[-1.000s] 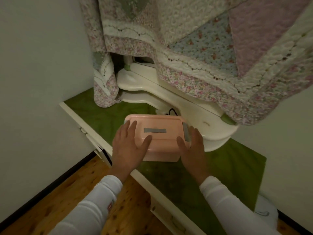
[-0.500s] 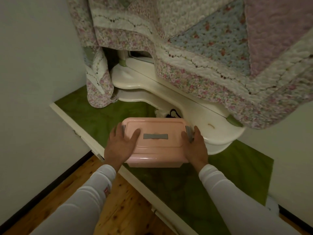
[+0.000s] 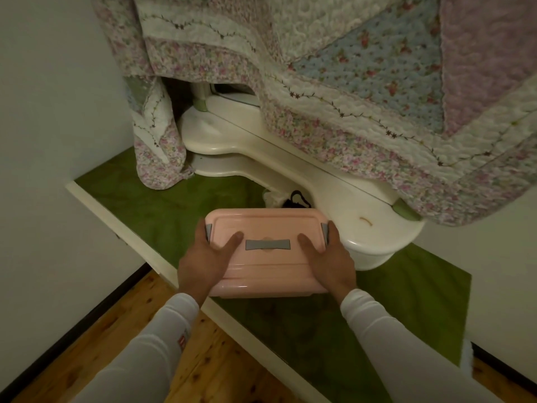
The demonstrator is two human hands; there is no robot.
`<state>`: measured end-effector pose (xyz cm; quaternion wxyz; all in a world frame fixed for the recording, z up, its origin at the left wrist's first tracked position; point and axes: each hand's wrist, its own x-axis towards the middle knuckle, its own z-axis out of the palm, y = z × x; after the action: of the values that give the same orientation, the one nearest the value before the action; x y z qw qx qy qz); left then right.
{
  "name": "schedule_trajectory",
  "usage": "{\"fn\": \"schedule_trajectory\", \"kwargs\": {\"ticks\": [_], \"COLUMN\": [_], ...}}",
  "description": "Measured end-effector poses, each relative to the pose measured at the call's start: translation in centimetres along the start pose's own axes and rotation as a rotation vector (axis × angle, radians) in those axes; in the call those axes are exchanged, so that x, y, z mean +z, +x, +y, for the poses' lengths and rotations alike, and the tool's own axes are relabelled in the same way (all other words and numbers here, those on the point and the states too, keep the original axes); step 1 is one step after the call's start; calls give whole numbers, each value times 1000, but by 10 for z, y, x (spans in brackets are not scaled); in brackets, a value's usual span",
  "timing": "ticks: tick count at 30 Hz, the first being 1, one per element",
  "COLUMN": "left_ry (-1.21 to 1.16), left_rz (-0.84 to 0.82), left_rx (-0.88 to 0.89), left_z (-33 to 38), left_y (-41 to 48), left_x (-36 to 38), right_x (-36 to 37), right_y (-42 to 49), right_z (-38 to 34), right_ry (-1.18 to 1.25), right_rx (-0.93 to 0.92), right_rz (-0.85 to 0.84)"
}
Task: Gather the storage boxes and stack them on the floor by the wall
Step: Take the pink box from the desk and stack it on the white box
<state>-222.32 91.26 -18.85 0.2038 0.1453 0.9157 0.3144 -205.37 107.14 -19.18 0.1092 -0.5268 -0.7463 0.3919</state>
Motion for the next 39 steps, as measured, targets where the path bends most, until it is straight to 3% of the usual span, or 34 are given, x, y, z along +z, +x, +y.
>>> {"fn": "schedule_trajectory", "kwargs": {"ticks": [16,22,29,39], "left_ry": [10,-140,-130,-166], "left_rz": [-35,-80,-139,-230], "left_rx": [62,173,222,391], "left_z": [1,12,23,83], "left_y": [-19,-46,-90,-191], "left_x": [9,22,41,123], "right_x": [-19,-46,-75,-176], "right_y": [-29,-54,-97,-146], "right_z": [14,37,72,172], "right_ry": [34,62,117,134], "right_rx": [14,51,81,128], "right_rz": [67,145,209,354]}}
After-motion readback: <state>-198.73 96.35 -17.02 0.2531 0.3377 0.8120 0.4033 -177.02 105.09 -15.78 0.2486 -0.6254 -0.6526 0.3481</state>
